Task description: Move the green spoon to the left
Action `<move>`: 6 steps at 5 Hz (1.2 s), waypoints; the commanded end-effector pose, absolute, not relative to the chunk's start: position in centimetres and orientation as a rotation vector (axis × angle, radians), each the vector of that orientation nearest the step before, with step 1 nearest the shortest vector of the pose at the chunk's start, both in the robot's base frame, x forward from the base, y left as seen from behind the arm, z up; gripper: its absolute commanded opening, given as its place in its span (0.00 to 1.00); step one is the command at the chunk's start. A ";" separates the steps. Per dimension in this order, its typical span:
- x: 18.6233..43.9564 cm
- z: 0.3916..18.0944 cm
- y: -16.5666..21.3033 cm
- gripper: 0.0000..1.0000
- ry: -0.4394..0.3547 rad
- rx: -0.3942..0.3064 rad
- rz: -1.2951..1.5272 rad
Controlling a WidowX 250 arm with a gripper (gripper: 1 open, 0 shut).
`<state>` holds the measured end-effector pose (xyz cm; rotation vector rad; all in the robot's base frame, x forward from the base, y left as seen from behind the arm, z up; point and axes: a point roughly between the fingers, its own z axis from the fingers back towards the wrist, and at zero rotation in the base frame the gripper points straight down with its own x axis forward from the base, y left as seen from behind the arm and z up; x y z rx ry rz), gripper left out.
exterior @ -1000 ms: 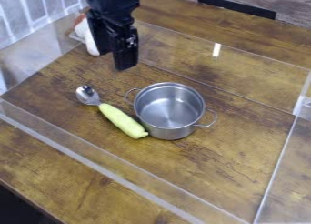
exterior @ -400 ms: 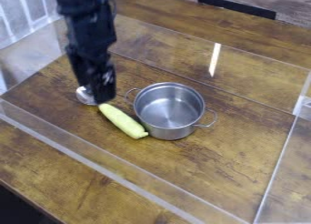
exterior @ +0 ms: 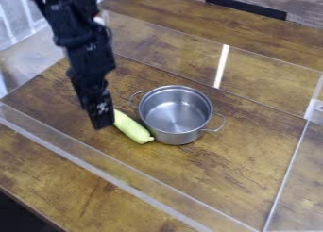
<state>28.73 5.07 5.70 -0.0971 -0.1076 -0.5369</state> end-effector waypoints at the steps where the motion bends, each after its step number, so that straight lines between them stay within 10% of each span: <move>1: 28.8 5.0 5.8 1.00 -0.137 -0.086 -0.545; 4: 29.8 3.8 4.7 1.00 -0.125 -0.104 -0.410; 5: 30.8 4.2 4.6 0.00 -0.122 -0.108 -0.377; 6: 31.6 4.3 4.8 0.00 -0.118 -0.113 -0.346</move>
